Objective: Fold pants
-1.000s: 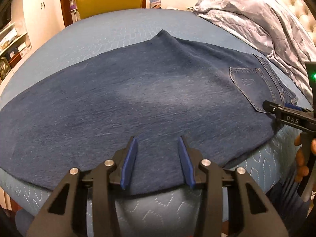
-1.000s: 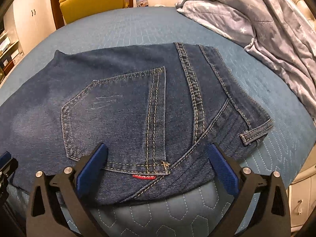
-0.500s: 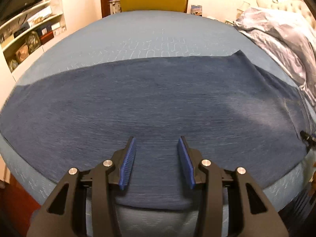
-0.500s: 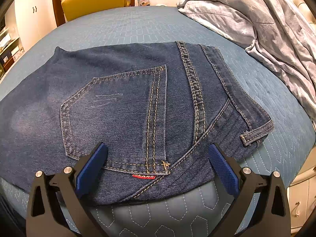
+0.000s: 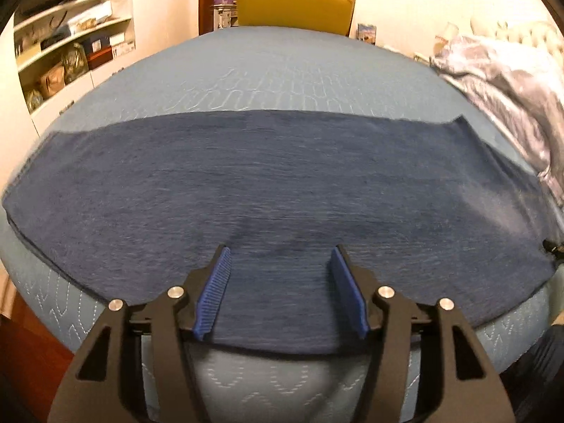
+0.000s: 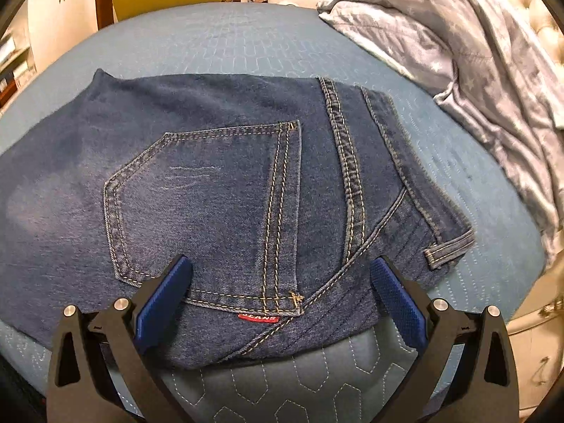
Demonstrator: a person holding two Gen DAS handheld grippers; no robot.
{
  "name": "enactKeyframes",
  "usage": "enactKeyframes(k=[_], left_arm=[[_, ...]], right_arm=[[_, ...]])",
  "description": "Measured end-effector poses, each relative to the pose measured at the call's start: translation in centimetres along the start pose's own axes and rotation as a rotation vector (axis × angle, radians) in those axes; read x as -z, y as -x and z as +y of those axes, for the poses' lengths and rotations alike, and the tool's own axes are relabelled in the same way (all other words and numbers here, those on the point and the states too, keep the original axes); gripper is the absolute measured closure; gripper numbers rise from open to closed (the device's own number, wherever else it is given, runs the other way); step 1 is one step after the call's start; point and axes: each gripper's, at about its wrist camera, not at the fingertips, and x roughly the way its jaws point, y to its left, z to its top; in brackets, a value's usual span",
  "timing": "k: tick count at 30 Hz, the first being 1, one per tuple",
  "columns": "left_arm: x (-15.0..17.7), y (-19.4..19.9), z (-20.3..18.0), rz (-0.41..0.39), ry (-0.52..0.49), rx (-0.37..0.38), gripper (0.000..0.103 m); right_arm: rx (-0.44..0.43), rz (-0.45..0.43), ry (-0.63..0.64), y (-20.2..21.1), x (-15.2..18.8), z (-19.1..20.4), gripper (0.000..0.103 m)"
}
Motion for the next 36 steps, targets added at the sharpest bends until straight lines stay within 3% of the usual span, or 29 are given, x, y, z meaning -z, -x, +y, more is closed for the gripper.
enactKeyframes(k=[4, 6, 8, 10, 12, 14, 17, 20, 24, 31, 35, 36], left_arm=[[-0.1, 0.9, 4.1, -0.015, 0.079, -0.074, 0.038], [0.0, 1.6, 7.9, -0.033, 0.197, -0.035, 0.039], [0.5, 3.1, 13.6, -0.076, 0.38, 0.021, 0.039], [1.5, 4.6, 19.3, -0.121, 0.562, -0.001, 0.039], [2.7, 5.5, 23.7, -0.152, 0.697, 0.013, 0.04], [4.0, 6.2, 28.1, -0.179, 0.815, 0.032, 0.041], [4.7, 6.5, 31.6, -0.197, 0.876, 0.101, 0.041], [5.0, 6.3, 33.6, -0.202, 0.916, 0.175, 0.041], [5.5, 5.1, 35.5, -0.183, 1.016, 0.286, 0.044], [7.6, 3.9, 37.6, -0.25, 1.203, 0.528, 0.044], [7.5, 3.7, 37.9, -0.249, 1.2, 0.548, 0.051], [7.2, 3.5, 37.9, -0.249, 1.199, 0.556, 0.057]], right_arm=[[0.052, -0.005, 0.007, 0.3, 0.1, 0.6, 0.005], [0.061, 0.003, 0.009, 0.3, -0.1, 0.6, 0.005], [0.071, 0.017, 0.021, 0.4, -0.4, 0.7, 0.005], [0.096, 0.023, 0.018, 1.1, -1.2, 0.7, 0.005], [0.131, -0.033, 0.025, 3.0, -2.0, 1.6, 0.011], [0.047, -0.087, 0.06, 5.2, -3.1, 3.7, 0.012], [-0.119, -0.144, 0.163, 8.1, -3.9, 9.4, 0.019], [-0.288, -0.149, 0.259, 9.7, -3.9, 16.0, 0.028], [-0.454, -0.123, 0.387, 10.8, -3.2, 25.5, 0.03], [-0.596, -0.055, 0.473, 10.6, -2.5, 35.9, 0.032], [-0.576, 0.038, 0.497, 8.4, -1.6, 37.6, 0.036], [-0.568, 0.033, 0.506, 8.4, -1.3, 37.7, 0.036]])
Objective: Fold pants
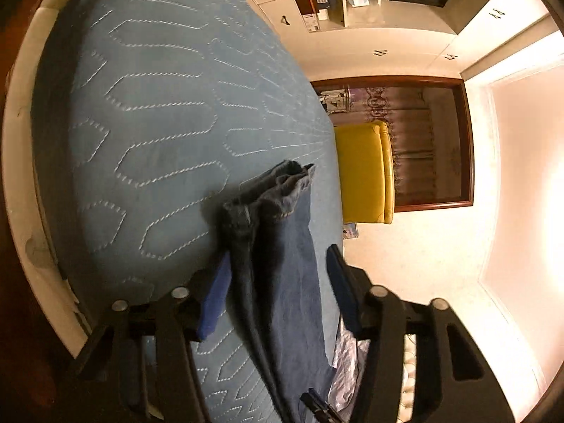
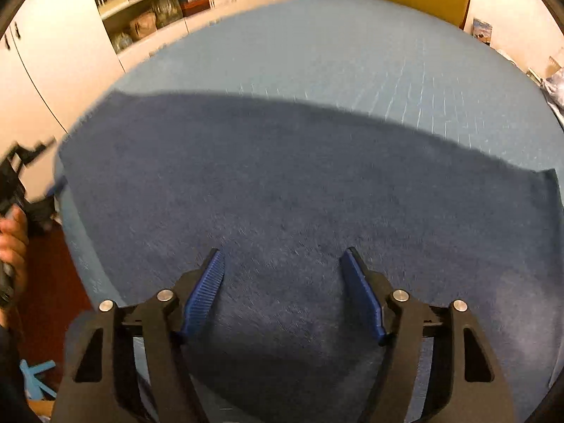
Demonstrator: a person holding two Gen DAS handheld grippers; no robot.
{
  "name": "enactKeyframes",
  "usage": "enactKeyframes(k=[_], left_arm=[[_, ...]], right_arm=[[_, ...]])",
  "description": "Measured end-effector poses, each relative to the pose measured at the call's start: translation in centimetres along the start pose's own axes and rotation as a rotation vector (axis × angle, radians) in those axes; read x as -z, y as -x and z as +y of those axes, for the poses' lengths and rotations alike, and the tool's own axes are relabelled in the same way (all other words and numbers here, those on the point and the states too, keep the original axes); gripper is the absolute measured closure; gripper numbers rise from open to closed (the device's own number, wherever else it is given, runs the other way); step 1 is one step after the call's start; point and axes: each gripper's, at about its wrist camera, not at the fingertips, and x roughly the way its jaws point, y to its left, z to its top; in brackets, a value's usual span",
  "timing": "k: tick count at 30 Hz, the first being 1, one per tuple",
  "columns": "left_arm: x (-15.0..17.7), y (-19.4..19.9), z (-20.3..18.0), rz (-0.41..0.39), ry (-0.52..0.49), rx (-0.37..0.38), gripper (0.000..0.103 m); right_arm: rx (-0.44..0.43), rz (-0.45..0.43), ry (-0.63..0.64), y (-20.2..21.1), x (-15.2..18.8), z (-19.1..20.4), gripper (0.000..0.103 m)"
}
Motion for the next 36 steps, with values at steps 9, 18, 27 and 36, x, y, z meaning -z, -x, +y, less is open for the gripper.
enactKeyframes(k=[9, 18, 27, 36], left_arm=[[1.5, -2.6, -0.6, 0.05, -0.002, -0.007, 0.067], [0.0, -3.5, -1.1, 0.03, -0.01, -0.032, 0.082], [0.1, -4.8, -2.6, 0.04, -0.075, -0.102, 0.076], [1.4, -4.9, -8.9, -0.02, -0.315, -0.334, 0.095]], right_arm=[[0.053, -0.003, 0.075, 0.4, 0.9, 1.1, 0.036], [0.067, 0.001, 0.067, -0.2, 0.7, 1.2, 0.035], [0.087, 0.003, 0.07, -0.7, 0.5, 1.6, 0.035], [0.075, 0.027, 0.051, -0.5, 0.1, 1.5, 0.032]])
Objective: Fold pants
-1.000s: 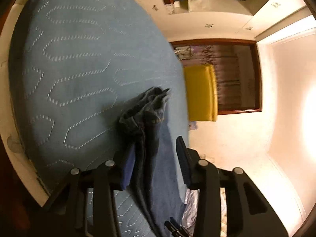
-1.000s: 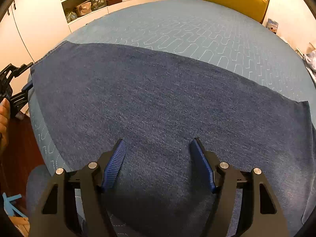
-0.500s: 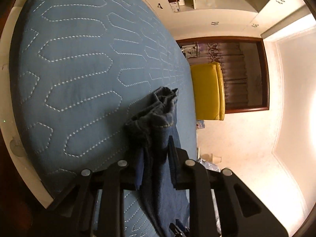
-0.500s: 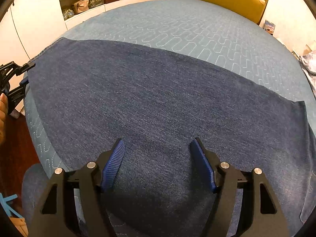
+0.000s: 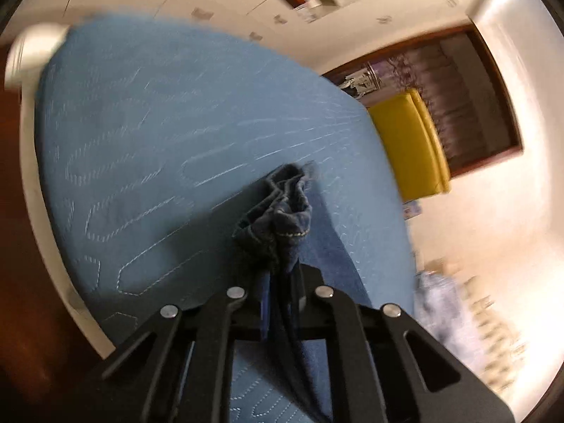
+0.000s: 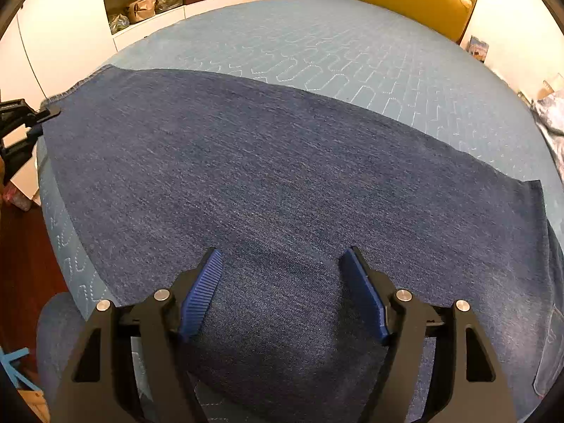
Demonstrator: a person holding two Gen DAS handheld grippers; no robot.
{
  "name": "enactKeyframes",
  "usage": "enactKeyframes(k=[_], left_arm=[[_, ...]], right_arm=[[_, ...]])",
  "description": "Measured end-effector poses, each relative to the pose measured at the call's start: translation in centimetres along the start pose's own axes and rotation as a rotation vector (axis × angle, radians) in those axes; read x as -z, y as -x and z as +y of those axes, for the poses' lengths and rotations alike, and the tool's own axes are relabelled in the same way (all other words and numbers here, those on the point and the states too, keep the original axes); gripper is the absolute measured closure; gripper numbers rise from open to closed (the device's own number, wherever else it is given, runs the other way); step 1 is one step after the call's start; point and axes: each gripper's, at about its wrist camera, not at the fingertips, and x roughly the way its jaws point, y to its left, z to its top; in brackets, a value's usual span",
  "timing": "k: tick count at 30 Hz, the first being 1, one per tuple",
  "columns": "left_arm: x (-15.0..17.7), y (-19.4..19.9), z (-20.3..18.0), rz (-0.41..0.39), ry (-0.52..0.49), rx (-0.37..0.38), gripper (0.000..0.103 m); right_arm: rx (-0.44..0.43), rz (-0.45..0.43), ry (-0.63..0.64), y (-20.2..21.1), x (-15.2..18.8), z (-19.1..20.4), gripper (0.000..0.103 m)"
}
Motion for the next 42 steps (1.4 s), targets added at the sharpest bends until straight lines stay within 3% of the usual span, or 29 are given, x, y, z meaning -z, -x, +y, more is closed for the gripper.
enactKeyframes(k=[4, 6, 10, 12, 15, 19, 20, 23, 25, 27, 30, 35, 42], left_arm=[[1.4, 1.8, -9.2, -0.09, -0.331, -0.187, 0.096], [4.0, 2.2, -15.3, -0.145, -0.549, -0.265, 0.096], [12.9, 1.3, -26.8, -0.233, -0.97, -0.305, 0.096], [18.0, 0.1, -30.1, -0.248, -1.121, -0.296, 0.096], [28.8, -2.6, -32.3, -0.241, -1.345, -0.258, 0.096], [42.7, -7.2, -29.4, -0.126, -1.592, -0.232, 0.095], [44.8, -8.3, -28.7, -0.098, -1.642, -0.24, 0.095], [47.0, -10.5, -26.3, -0.096, -1.696, -0.313, 0.09], [47.4, -10.8, -25.9, -0.111, -1.708, -0.338, 0.071], [47.4, -11.0, -25.7, -0.133, -1.74, -0.329, 0.07], [47.8, -11.1, -25.4, -0.12, -1.773, -0.31, 0.095], [45.1, -7.8, -26.7, -0.207, -1.667, -0.233, 0.096], [43.5, -6.0, -27.3, -0.202, -1.613, -0.196, 0.096]], right_arm=[[-0.216, 0.029, -0.175, 1.5, -1.0, -4.1, 0.019], [-0.304, 0.039, -0.305, 2.4, -1.1, -7.6, 0.017], [-0.447, 0.017, -0.511, 3.9, -0.2, -14.3, 0.015], [-0.525, -0.009, -0.61, 4.6, 0.8, -17.8, 0.015], [-0.578, -0.035, -0.724, 5.1, 2.9, -21.8, 0.015], [-0.584, -0.031, -0.821, 5.2, 6.3, -25.5, 0.015], [-0.586, -0.024, -0.83, 5.1, 6.9, -25.9, 0.015], [-0.609, -0.009, -0.855, 4.8, 8.0, -27.1, 0.015], [-0.626, 0.001, -0.862, 4.7, 7.9, -27.3, 0.015], [-0.633, 0.013, -0.861, 4.5, 7.8, -27.5, 0.015], [-0.646, 0.03, -0.842, 4.2, 7.0, -26.8, 0.015], [-0.716, 0.1, -0.806, 3.4, 4.7, -25.0, 0.015], [-0.865, 0.226, -0.78, 0.7, 0.9, -21.8, 0.015]])
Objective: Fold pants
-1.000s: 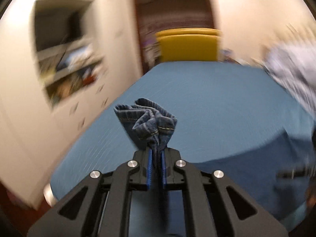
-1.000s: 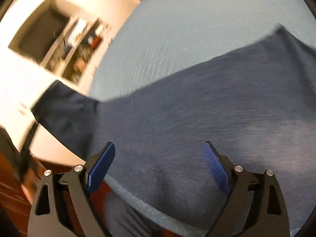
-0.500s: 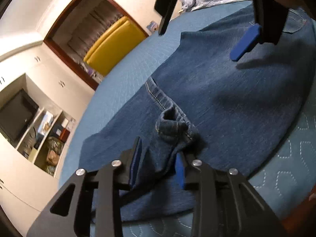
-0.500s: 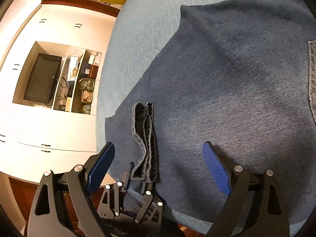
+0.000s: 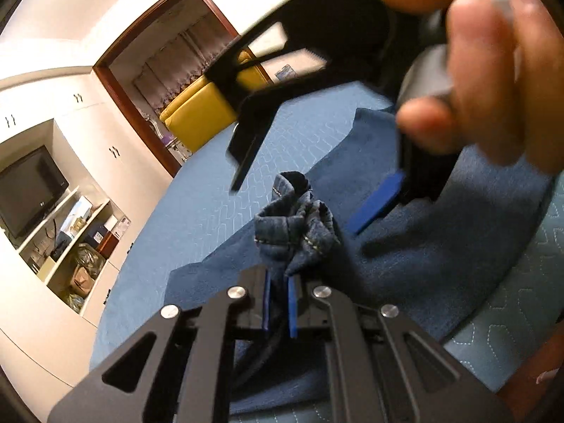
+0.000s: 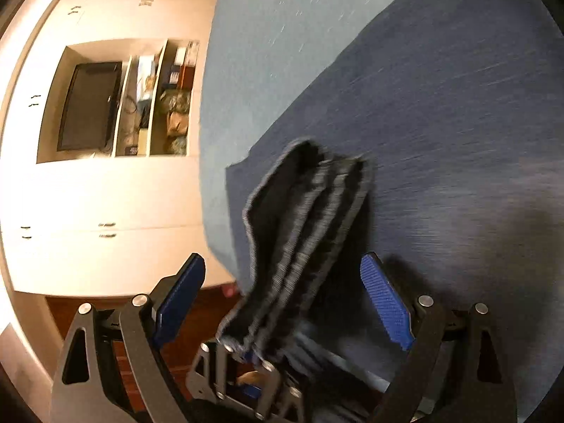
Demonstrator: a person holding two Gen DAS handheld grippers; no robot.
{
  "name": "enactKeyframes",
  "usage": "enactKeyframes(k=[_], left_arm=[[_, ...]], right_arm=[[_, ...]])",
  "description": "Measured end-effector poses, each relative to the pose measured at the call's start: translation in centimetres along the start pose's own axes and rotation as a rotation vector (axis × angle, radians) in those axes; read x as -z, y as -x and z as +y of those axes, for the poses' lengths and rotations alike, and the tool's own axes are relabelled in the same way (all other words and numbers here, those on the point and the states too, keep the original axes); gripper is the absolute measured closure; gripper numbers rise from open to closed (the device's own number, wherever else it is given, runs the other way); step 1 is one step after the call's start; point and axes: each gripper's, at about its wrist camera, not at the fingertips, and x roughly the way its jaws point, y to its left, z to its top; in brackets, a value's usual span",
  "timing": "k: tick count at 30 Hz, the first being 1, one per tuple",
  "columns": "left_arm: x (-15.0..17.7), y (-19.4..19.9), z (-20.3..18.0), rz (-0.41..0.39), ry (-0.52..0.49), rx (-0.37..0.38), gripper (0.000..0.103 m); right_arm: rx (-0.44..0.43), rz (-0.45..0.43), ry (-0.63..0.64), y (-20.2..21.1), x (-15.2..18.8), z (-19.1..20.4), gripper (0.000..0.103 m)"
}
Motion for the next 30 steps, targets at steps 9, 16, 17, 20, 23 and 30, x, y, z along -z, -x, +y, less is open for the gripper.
enactKeyframes(k=[9, 16, 17, 20, 23, 30], left_arm=[[1.1, 2.8, -3.4, -0.053, -0.133, -0.052, 0.096], [1.1, 3.0, -8.2, -0.11, -0.308, -0.107, 0.096], [1.0, 3.0, -8.7, -0.118, -0.321, -0.103, 0.096], [0.8, 2.5, -11.0, -0.121, -0.393, -0.079, 0.096], [1.2, 2.0, -13.1, -0.105, -0.442, -0.039, 0.089], [1.2, 3.4, -13.7, -0.103, -0.398, -0.003, 0.053]], right_arm=[[0.075, -0.039, 0.021, -1.3, -2.8, 0.7, 0.066], [0.193, -0.107, 0.157, 0.7, -2.9, 1.6, 0.09], [0.211, -0.118, 0.169, 1.4, -2.8, 1.4, 0.09], [0.249, -0.147, 0.188, 2.9, -2.9, 0.9, 0.09], [0.293, -0.134, 0.195, 3.3, -3.0, -1.2, 0.09], [0.238, -0.106, 0.172, 2.9, -3.3, -4.1, 0.087]])
